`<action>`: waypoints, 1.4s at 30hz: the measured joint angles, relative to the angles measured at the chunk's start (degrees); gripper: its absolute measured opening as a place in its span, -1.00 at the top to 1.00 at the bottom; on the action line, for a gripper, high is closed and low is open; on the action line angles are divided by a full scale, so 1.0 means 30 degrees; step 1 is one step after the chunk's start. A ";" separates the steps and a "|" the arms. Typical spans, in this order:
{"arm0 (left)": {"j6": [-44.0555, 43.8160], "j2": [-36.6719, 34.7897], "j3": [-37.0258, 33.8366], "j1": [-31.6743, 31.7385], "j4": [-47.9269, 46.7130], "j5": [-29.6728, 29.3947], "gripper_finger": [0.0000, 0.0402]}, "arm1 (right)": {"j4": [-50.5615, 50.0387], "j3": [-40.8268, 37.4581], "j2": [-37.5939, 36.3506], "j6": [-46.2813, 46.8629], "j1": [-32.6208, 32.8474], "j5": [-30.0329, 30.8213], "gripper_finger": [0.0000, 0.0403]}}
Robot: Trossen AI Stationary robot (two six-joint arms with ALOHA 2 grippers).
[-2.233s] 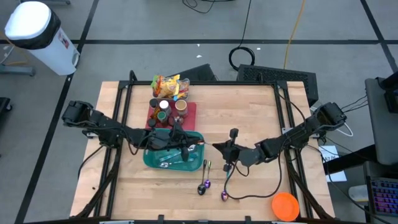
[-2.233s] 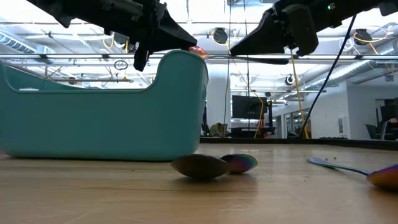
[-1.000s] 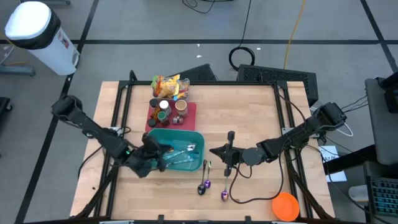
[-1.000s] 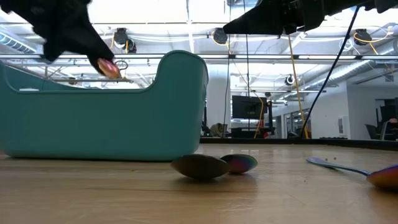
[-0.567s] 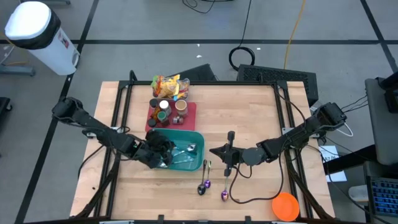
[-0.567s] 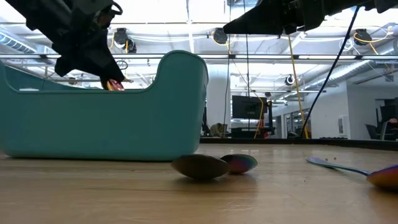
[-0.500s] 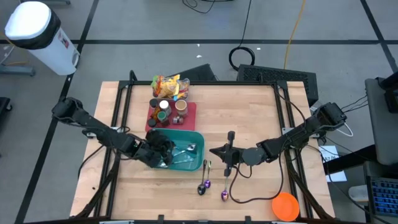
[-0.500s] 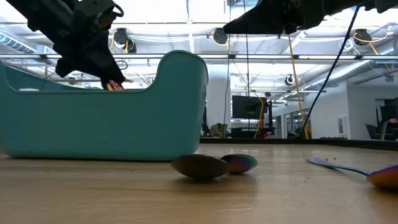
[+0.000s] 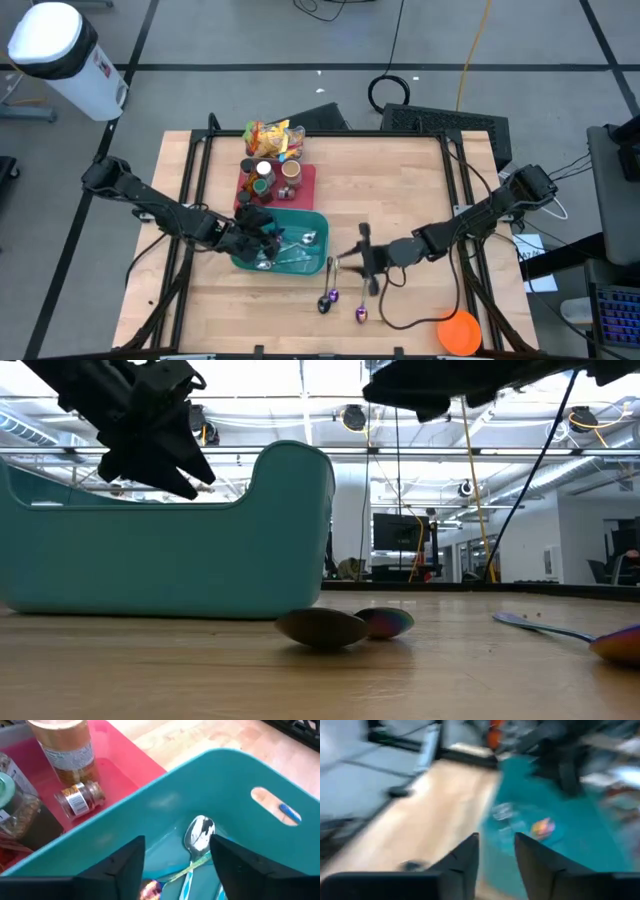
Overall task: Pick & Place Food Item
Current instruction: Put the right violet spoon into the blue bin
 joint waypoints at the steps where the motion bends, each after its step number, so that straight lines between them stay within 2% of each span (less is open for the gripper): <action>1: -0.0014 0.0003 0.0000 0.0000 -0.0007 0.0141 -0.19 | -0.0406 0.0000 0.0032 0.0742 0.0000 -0.1065 0.40; 4: -0.0034 0.0003 0.0000 -0.0007 0.0046 0.0256 -0.30 | -0.1946 0.0000 0.0719 0.2762 0.0131 -0.3555 0.20; 8: 0.0033 0.0003 0.0000 -0.0007 0.0527 0.0279 -0.39 | -0.3800 -0.0020 0.2086 0.3590 0.1030 -0.4499 0.06; 14: 0.0075 0.0003 0.0000 -0.0007 0.1144 0.0303 -0.42 | -0.4288 -0.0044 0.4447 0.2986 0.2854 -0.5241 0.03; 18: 0.0069 0.0003 0.0000 -0.0007 0.1244 0.0303 -0.42 | -0.4212 0.0004 0.5420 0.3313 0.3209 -0.5798 0.06; 28: 0.0236 0.0003 0.0000 0.0204 0.1683 0.0299 -0.42 | -0.5052 0.0022 0.5571 0.4118 0.1711 -0.5785 0.29; 31: 0.0450 0.0003 0.0000 0.0197 0.1683 0.0311 -0.42 | -0.6052 0.0044 0.5530 0.5174 0.1060 -0.6079 0.43; 35: 0.0499 0.0003 0.0000 0.0204 0.1685 0.0311 -0.42 | -0.8151 0.0044 0.5544 0.4533 0.0721 -0.6355 0.72; 38: 0.0500 0.0003 0.0000 0.0204 0.1691 0.0311 -0.42 | -0.8423 0.0036 0.5544 0.4336 0.0690 -0.6308 0.94; 42: 0.0572 0.0003 -0.0007 0.0204 0.2029 0.0318 -0.42 | -0.8498 0.0022 0.5552 0.4427 0.0782 -0.5658 0.95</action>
